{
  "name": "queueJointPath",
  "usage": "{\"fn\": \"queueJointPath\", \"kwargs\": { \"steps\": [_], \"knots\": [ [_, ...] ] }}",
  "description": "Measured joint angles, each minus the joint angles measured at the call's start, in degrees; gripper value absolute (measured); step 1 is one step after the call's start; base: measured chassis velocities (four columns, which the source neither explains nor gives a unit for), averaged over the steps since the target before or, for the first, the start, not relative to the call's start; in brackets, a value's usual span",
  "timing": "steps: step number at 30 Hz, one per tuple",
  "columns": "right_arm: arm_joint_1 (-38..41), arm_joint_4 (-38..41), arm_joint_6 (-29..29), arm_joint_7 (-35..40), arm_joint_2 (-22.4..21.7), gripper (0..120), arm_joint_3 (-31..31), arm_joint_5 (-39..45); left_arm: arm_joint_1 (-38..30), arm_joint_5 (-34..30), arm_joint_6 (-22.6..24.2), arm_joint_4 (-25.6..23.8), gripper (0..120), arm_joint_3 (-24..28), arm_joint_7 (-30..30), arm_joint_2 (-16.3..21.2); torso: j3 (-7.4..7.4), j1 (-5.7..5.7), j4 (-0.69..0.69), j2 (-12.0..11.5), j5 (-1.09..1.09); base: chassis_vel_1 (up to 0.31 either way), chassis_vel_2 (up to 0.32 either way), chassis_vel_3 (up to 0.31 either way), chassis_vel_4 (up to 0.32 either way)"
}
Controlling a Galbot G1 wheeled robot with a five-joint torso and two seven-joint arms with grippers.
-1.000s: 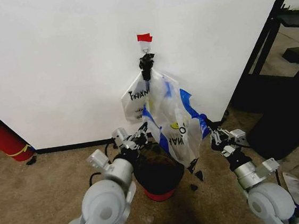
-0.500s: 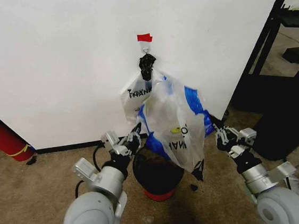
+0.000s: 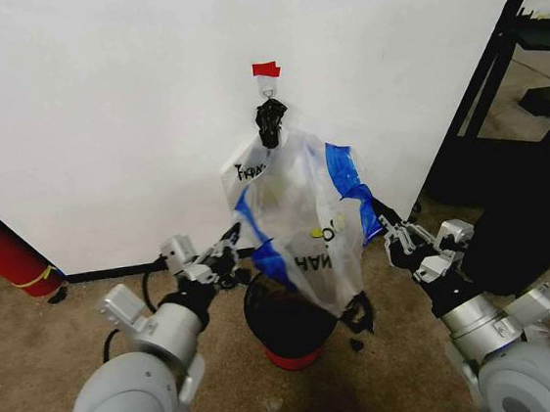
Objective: Pick up the garbage bag from the wall and place it over the trash bin.
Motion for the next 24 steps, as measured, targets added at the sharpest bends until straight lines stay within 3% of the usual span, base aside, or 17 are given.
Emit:
{"fn": "queueJointPath", "kwargs": {
  "steps": [4,15,20,24],
  "knots": [
    [0.18,-1.66,-0.43,0.56,0.55,0,-1.96,-0.41,2.45,-2.61,0.72,0.0,0,-2.59,-0.58,0.41,0.0,0.0,0.0,0.0,0.01,0.0,0.0,0.0,0.0],
    [-1.29,-9.12,0.6,0.89,1.69,0,-4.36,-3.68,6.38,1.45,0.48,0.61,0,2.02,0.53,-3.76,-0.01,0.0,-0.01,0.0,0.01,0.0,0.0,0.0,0.0],
    [0.09,-14.95,1.47,1.31,3.32,0,-7.29,-6.28,6.55,2.85,0.41,6.53,0,3.65,-0.72,-6.58,0.0,0.0,0.0,0.0,0.01,0.0,0.0,0.0,0.0],
    [0.46,-15.19,1.3,1.73,3.48,0,-7.99,-6.22,7.28,3.92,0.92,8.13,0,4.66,-1.06,-7.9,0.0,0.0,0.01,0.0,0.0,0.0,0.0,0.0,0.0]
  ]
}}
